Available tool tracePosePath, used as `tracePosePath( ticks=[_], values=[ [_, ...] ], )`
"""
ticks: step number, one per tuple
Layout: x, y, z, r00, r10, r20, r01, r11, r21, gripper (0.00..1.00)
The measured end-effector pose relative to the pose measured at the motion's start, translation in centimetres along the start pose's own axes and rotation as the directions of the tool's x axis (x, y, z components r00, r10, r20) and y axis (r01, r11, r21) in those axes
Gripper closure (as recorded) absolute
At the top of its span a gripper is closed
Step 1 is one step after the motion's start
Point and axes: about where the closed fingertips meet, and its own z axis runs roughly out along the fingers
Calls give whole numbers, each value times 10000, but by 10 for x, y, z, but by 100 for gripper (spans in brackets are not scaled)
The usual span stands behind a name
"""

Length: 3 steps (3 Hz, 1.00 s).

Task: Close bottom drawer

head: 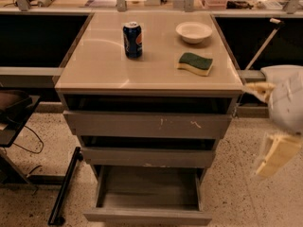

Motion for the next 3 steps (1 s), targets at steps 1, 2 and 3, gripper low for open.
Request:
tracePosePath(
  ticks=[1, 2, 3],
  values=[
    [22, 44, 77, 9894, 227, 1436, -174, 9991, -380, 0],
    [49, 105, 186, 9722, 583, 2268, -284, 9907, -1330, 0],
    [81, 185, 296, 9752, 1021, 1963, -430, 9577, -2846, 0]
  ],
)
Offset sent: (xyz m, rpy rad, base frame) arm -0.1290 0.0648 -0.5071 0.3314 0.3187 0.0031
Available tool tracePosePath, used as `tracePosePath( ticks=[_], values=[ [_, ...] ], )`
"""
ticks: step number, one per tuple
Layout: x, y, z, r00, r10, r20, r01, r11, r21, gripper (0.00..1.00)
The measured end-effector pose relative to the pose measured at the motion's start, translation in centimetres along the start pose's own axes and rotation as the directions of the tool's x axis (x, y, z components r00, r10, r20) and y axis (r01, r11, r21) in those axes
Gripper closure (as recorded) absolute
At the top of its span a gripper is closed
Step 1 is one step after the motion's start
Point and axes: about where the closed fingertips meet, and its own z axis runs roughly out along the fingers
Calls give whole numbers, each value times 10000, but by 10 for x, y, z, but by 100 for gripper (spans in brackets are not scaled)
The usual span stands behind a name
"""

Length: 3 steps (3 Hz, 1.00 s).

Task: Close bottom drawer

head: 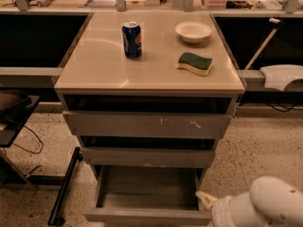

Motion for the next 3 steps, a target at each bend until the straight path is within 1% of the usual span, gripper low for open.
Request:
tracePosePath(
  ticks=[1, 2, 3],
  values=[
    [72, 73, 101, 9903, 809, -1125, -1007, 9779, -1834, 0],
    [136, 99, 158, 9581, 1633, -2355, -2180, 9487, -2289, 0],
    [158, 106, 180, 9272, 2389, -2885, -3077, 9250, -2230, 0]
  ],
)
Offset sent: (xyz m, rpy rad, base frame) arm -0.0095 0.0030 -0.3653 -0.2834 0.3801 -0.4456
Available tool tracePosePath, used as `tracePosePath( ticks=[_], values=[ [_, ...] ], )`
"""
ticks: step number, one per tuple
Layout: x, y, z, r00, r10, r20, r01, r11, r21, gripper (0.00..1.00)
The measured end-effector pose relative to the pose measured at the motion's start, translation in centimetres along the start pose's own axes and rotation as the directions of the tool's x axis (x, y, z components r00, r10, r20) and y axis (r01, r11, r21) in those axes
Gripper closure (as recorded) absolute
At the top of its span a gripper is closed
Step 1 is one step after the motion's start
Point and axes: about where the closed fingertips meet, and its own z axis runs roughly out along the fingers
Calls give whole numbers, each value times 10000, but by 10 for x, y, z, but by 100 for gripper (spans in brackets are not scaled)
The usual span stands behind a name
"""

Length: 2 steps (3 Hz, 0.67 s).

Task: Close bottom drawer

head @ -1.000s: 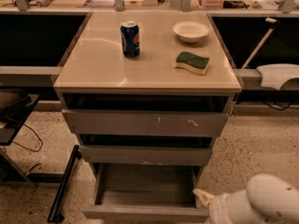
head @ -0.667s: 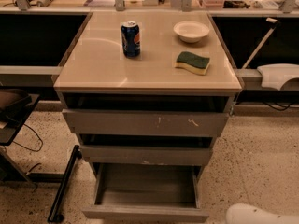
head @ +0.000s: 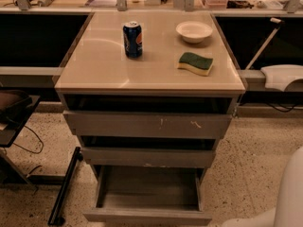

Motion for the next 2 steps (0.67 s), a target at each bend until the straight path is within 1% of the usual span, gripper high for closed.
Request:
tracePosePath(
  ticks=[1, 2],
  values=[
    [-15, -6, 10, 9952, -518, 827, 529, 9985, -107, 0],
    [-45, -21, 21, 9585, -673, 2769, 746, 9971, -161, 0]
  ],
)
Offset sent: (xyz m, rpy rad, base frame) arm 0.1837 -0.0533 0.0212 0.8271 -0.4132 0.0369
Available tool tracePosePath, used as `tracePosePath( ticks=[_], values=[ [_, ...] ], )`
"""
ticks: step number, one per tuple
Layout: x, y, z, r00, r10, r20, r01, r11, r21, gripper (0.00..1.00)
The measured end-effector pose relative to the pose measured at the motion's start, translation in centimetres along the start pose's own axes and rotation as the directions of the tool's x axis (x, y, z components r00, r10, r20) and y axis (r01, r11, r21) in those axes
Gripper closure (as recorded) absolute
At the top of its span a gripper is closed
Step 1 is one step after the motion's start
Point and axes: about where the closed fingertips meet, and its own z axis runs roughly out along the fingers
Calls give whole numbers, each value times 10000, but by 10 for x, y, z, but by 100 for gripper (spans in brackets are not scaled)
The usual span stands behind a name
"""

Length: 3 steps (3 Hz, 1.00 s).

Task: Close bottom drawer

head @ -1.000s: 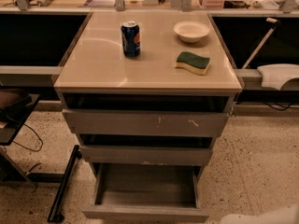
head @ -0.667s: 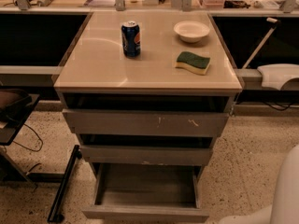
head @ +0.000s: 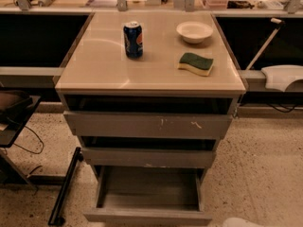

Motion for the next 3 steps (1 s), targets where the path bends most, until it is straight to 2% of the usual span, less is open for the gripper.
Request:
tracePosePath(
  ticks=[1, 2, 3],
  values=[
    [-20, -21, -9, 9719, -113, 2353, 71, 9998, 188, 0],
    [-1, -35, -37, 9593, -541, 2771, 336, 9964, 782, 0],
    [5, -32, -22, 9518, -342, 3048, 235, 9990, 385, 0]
  ],
)
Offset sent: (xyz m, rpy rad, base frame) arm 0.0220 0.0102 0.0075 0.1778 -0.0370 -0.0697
